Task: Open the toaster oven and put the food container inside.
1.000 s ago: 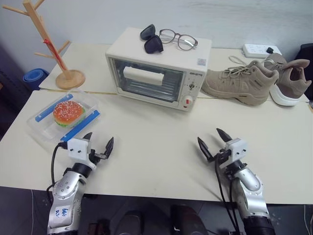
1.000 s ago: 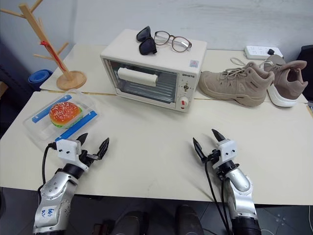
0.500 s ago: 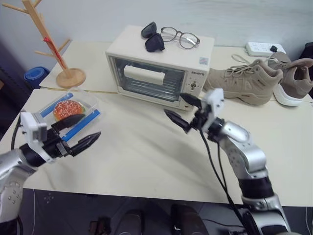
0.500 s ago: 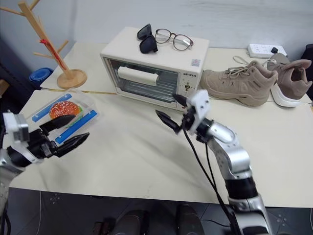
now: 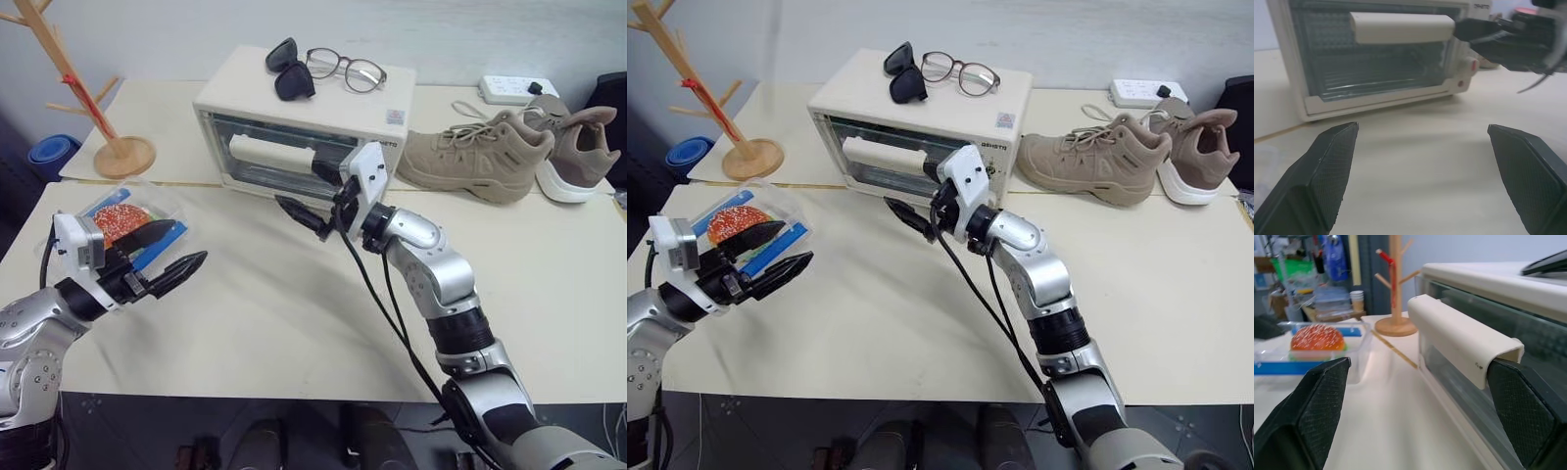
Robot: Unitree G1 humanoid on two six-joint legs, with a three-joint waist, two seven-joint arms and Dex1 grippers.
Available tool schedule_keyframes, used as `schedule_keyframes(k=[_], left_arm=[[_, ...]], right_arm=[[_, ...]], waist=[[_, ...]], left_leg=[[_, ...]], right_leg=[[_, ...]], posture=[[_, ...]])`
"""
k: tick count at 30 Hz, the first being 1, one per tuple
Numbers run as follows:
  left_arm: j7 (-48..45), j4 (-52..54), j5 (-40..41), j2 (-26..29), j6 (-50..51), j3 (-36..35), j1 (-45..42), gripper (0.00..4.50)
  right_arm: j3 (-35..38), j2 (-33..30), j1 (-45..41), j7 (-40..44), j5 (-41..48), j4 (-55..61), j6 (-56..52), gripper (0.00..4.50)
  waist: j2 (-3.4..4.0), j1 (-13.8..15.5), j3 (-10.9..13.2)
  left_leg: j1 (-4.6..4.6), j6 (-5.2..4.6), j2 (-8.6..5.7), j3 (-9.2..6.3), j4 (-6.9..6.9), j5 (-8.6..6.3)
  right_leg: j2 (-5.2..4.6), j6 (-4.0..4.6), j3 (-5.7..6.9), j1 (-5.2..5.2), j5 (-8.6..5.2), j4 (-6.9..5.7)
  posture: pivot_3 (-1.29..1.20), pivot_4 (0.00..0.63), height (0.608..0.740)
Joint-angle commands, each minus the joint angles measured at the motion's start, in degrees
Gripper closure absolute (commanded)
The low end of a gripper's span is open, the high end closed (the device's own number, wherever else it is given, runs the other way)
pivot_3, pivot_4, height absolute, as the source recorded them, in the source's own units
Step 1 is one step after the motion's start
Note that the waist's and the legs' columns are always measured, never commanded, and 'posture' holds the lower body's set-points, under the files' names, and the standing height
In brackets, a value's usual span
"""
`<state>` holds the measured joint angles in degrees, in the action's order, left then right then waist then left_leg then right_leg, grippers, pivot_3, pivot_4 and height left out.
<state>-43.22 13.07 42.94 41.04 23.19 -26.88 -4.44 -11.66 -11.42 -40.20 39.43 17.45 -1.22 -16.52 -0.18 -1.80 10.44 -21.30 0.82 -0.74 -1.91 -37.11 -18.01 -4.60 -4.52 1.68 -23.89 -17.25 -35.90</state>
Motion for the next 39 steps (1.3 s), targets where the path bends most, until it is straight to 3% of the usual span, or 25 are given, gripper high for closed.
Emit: schedule_keyframes(k=[1,3,6,16,19,26,39], left_arm=[[1.09,-0.97,0.64,0.16,-0.09,-3.04,-1.01,0.00],[0.99,-1.54,1.22,0.37,0.32,-3.53,-1.61,0.00],[0.76,-4.69,0.47,1.22,0.40,-3.14,-4.87,0.56],[-2.49,-29.90,-11.70,0.08,-6.61,9.50,-33.39,3.64],[-4.66,-35.98,-13.67,-0.86,-8.87,11.23,-38.31,4.48],[-9.90,-33.21,-10.76,-0.57,-10.15,7.49,-34.64,4.48],[-3.75,-17.93,-6.13,-1.62,-3.40,0.13,-21.92,4.48]], right_arm=[[-2.64,-1.82,3.52,6.35,1.71,7.78,1.28,0.04],[-3.05,-3.41,5.63,8.71,2.11,9.88,1.20,0.04],[-2.95,-5.60,6.67,10.31,0.08,9.34,3.55,0.00],[-4.10,-5.92,7.53,12.27,-2.59,7.13,7.67,0.00],[-3.63,-5.93,8.23,11.35,-3.27,7.36,7.29,0.00],[1.35,-4.62,8.64,1.93,-4.69,6.96,4.31,0.00],[3.73,3.99,-4.01,-5.70,-7.26,-9.90,10.21,0.00]], waist=[[0.00,-0.05,0.00],[-0.01,-0.02,0.01],[-0.04,0.05,0.02],[-0.32,0.43,-0.05],[-0.33,0.24,-0.06],[-0.35,-0.45,-0.06],[-0.39,0.01,-0.06]], left_leg=[[0.01,0.00,0.03,0.12,0.04,-0.01],[0.00,-0.01,0.05,0.24,0.04,-0.02],[0.01,-0.05,0.05,0.42,-0.04,-0.05],[0.06,0.00,-0.03,0.47,-0.21,0.01],[0.01,-0.01,-0.05,0.67,-0.20,0.01],[-0.19,-0.09,0.04,1.16,-0.17,-0.04],[-0.18,-0.08,0.05,1.06,-0.37,-0.03]], right_leg=[[0.04,0.00,-0.12,-0.05,0.00,-0.04],[0.06,0.00,-0.24,-0.12,0.00,-0.05],[0.06,-0.06,-0.43,-0.15,0.04,-0.06],[0.10,-0.07,-0.44,-0.18,0.13,-0.10],[0.12,-0.14,-0.47,-0.29,0.17,-0.27],[0.15,-0.23,-0.55,-0.78,0.21,-0.33],[0.10,-0.21,-1.02,-0.77,0.21,-0.63]], posture=[[0.00,0.150,0.740],[0.00,0.150,0.740],[0.00,0.150,0.740],[0.00,0.150,0.740],[0.00,0.150,0.740],[0.00,0.150,0.740],[0.00,0.150,0.740]])
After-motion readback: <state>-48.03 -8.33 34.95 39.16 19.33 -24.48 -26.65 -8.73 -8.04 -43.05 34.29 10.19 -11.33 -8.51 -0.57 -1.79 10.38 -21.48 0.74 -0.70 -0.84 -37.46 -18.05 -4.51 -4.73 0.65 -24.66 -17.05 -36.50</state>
